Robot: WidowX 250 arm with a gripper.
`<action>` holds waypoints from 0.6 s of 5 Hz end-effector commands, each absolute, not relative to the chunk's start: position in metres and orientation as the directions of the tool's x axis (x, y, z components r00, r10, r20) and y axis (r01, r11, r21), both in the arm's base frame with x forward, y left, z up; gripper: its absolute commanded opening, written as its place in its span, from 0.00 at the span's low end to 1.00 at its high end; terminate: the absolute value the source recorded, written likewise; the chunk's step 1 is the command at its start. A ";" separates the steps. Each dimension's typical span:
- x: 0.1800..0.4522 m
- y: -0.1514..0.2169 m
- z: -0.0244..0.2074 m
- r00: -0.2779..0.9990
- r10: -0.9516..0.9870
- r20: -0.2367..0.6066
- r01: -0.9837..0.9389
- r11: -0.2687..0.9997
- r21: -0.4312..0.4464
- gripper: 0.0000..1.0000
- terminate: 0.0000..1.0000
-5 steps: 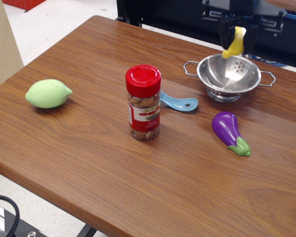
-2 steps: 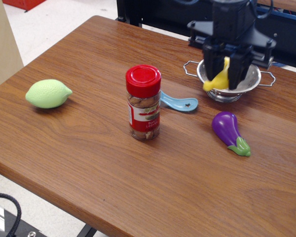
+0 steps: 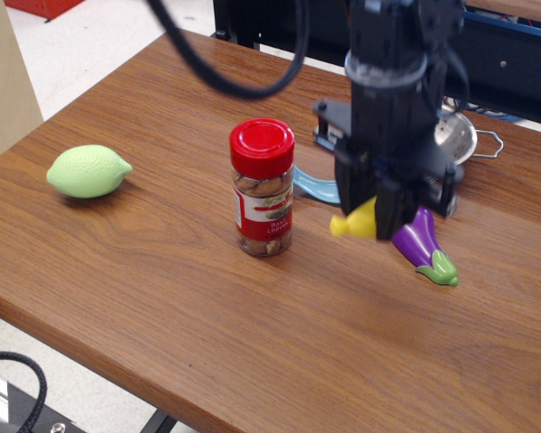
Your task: Take banana out of colander
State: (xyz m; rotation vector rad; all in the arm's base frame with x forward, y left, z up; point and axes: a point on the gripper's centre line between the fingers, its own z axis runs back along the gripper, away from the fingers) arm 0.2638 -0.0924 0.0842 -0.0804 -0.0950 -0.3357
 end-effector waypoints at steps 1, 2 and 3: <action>0.235 -0.069 0.056 0.890 -0.428 0.155 0.428 0.903 0.038 0.00 0.00; 0.228 -0.060 0.042 0.875 -0.460 0.152 0.455 0.888 0.065 0.00 0.00; 0.231 -0.052 0.035 0.882 -0.445 0.153 0.437 0.896 0.084 0.00 0.00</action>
